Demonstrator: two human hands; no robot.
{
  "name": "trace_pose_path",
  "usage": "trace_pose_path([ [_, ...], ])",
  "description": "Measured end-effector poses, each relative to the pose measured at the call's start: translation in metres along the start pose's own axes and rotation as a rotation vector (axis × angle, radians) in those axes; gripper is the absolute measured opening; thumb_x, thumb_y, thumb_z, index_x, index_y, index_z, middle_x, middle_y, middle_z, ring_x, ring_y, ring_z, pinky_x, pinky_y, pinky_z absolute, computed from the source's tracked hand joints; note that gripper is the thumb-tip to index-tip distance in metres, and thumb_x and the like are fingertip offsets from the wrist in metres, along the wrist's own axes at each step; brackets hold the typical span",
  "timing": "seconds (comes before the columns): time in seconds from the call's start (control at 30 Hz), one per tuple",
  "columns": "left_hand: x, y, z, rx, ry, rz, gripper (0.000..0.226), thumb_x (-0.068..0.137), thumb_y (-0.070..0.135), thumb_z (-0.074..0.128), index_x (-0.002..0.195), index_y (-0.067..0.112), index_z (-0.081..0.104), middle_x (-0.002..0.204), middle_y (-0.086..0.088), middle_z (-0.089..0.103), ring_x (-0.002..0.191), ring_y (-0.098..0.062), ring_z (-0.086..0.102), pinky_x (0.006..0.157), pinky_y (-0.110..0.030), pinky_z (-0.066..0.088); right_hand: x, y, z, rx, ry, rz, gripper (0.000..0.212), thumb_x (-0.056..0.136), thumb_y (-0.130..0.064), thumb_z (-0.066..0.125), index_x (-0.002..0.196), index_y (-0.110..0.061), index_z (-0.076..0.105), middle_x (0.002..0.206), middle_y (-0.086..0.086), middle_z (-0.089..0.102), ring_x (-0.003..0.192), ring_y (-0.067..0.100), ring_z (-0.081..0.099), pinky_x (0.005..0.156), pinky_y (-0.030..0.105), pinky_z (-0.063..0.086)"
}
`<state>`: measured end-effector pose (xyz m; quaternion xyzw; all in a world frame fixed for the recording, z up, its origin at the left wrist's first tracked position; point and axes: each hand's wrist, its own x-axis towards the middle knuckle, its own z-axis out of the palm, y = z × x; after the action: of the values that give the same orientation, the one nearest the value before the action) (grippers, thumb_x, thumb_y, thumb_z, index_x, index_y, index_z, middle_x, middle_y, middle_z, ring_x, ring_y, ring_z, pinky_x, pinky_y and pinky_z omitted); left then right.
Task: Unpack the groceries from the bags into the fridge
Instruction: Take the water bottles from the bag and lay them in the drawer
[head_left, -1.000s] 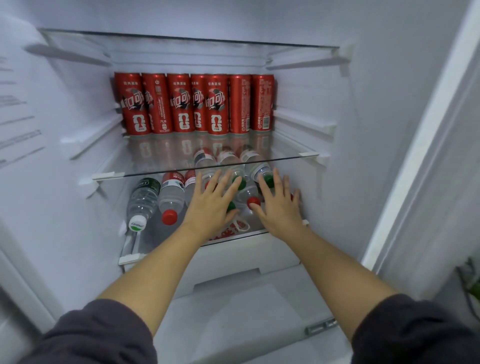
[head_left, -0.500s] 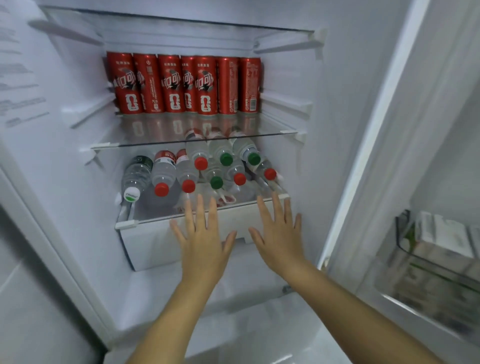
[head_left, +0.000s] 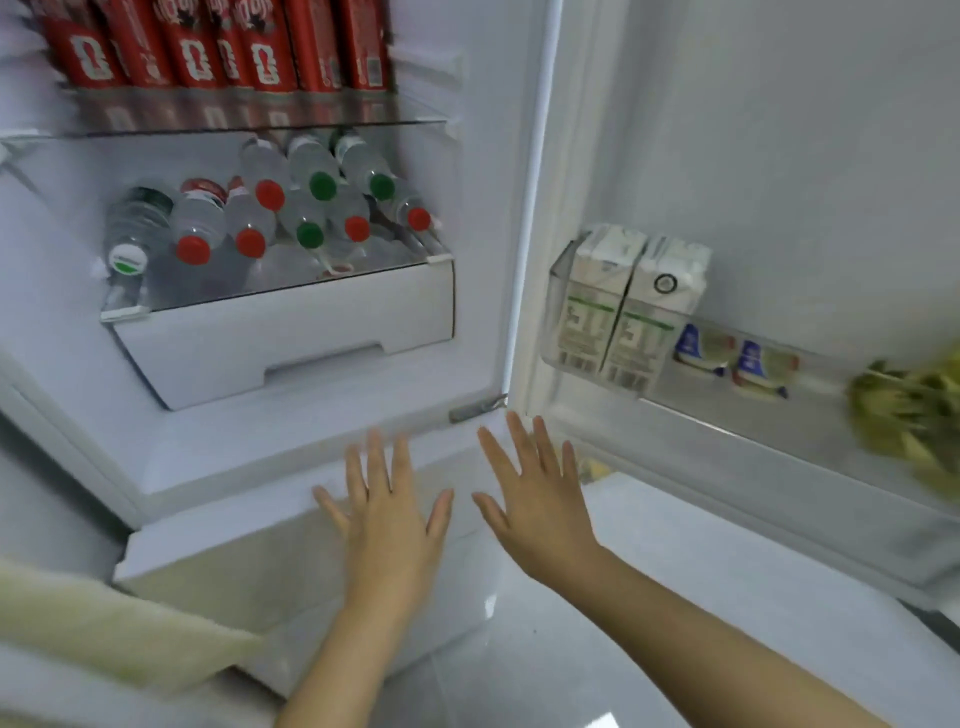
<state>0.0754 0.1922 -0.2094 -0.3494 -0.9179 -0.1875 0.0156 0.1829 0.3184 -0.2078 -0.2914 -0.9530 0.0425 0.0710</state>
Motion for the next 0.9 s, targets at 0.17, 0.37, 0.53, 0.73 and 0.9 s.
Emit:
trace_pose_path([
  [0.17, -0.042, 0.041, 0.014, 0.051, -0.124, 0.129, 0.077, 0.091, 0.063, 0.01, 0.151, 0.022, -0.015, 0.16, -0.004, -0.019, 0.146, -0.026, -0.022, 0.112, -0.06, -0.011, -0.068, 0.037, 0.002, -0.025, -0.036, 0.16, 0.065, 0.095, -0.059, 0.017, 0.153, -0.031, 0.012, 0.162, 0.007, 0.017, 0.148, 0.032, 0.009, 0.113, 0.056, 0.017],
  [0.37, -0.058, 0.086, 0.039, 0.18, -0.233, 0.47, 0.078, 0.094, 0.067, 0.005, 0.15, 0.017, 0.028, 0.157, -0.012, 0.028, 0.145, -0.036, 0.023, 0.113, -0.065, 0.005, -0.143, 0.082, -0.011, -0.059, -0.103, 0.422, 0.073, 0.09, -0.065, -0.006, 0.155, -0.031, 0.004, 0.162, 0.004, 0.004, 0.149, 0.033, 0.001, 0.115, 0.056, 0.01],
  [0.53, -0.066, 0.132, 0.058, 0.189, -0.369, 0.786, 0.078, 0.094, 0.064, 0.01, 0.141, 0.015, 0.05, 0.147, -0.015, 0.044, 0.136, -0.039, 0.039, 0.114, -0.058, 0.005, -0.203, 0.102, -0.02, -0.052, -0.051, 0.746, 0.07, 0.091, -0.067, 0.002, 0.153, -0.037, -0.011, 0.158, -0.001, -0.026, 0.145, 0.029, -0.026, 0.113, 0.049, -0.015],
  [0.73, -0.107, 0.186, 0.075, 0.089, -0.475, 1.102, 0.076, 0.093, 0.065, 0.017, 0.154, 0.027, -0.005, 0.161, -0.003, -0.017, 0.148, -0.025, -0.018, 0.113, -0.056, -0.013, -0.284, 0.097, -0.019, -0.002, -0.037, 1.165, 0.068, 0.099, -0.058, 0.024, 0.154, -0.034, -0.008, 0.163, 0.003, -0.014, 0.147, 0.028, -0.022, 0.119, 0.051, -0.003],
  [0.9, -0.166, 0.219, 0.079, 0.014, -0.546, 1.337, 0.073, 0.094, 0.063, 0.028, 0.153, 0.02, 0.026, 0.161, -0.011, 0.018, 0.149, -0.033, 0.011, 0.112, -0.063, 0.015, -0.358, 0.081, -0.031, 0.027, 0.095, 1.449, 0.068, 0.1, -0.055, 0.029, 0.155, -0.032, -0.001, 0.164, 0.004, -0.009, 0.149, 0.029, -0.014, 0.12, 0.052, 0.002],
])
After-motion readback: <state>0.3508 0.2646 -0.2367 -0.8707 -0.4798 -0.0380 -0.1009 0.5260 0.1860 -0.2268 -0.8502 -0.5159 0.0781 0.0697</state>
